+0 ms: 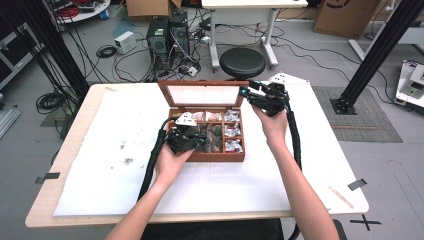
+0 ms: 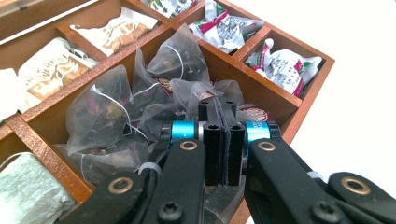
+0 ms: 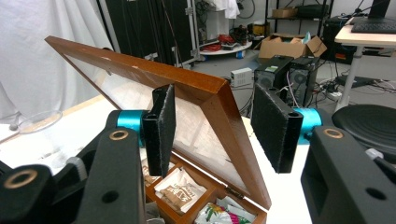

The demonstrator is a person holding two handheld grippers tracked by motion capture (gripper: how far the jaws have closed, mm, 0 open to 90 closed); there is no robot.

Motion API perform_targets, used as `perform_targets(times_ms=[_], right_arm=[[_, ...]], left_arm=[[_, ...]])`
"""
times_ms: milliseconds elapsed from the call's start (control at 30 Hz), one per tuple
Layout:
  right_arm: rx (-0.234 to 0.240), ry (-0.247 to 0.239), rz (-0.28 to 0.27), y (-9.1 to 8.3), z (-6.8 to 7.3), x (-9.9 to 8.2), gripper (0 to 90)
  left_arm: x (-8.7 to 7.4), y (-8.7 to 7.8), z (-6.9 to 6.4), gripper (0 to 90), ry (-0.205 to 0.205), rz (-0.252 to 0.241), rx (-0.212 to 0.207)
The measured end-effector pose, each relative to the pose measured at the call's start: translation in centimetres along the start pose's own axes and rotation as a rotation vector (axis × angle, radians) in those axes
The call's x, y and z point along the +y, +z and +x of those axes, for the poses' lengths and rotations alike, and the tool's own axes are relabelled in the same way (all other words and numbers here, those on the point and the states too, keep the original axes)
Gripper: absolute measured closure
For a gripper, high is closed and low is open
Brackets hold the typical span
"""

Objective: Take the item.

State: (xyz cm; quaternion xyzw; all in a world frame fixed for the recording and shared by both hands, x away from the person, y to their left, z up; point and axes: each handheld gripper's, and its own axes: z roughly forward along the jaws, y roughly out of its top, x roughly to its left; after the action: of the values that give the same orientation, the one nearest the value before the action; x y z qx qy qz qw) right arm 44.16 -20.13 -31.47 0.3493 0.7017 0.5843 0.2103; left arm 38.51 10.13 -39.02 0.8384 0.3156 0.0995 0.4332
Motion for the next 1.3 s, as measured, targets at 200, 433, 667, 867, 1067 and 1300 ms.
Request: perform_targets(times_ms=[200, 433, 667, 867, 1067, 1300], right_arm=[[-0.001, 0.001, 0.001, 0.0, 0.0, 0.0, 51.2], [-0.002, 0.000, -0.001, 0.0, 0.0, 0.0, 51.2], [-0.003, -0.001, 0.000, 0.0, 0.0, 0.0, 51.2], [-0.003, -0.002, 0.001, 0.0, 0.1, 0.0, 51.2], [-0.003, 0.001, 0.001, 0.0, 0.1, 0.0, 51.2], [-0.003, 0.000, 0.000, 0.0, 0.0, 0.0, 51.2]], left_arm=[[0.1, -0.5, 0.0, 89.4, 0.008, -0.018, -0.001], [0.3, -1.6, 0.1, 89.4, 0.005, -0.046, -0.002], [1.0, -3.6, 0.1, 89.4, 0.018, -0.080, 0.011], [1.5, -5.5, 0.5, 89.4, 0.021, -0.110, 0.027], [1.7, -7.4, 1.1, 89.4, 0.019, -0.142, 0.047], [1.9, -9.9, 1.8, 89.4, 0.013, -0.176, 0.078]])
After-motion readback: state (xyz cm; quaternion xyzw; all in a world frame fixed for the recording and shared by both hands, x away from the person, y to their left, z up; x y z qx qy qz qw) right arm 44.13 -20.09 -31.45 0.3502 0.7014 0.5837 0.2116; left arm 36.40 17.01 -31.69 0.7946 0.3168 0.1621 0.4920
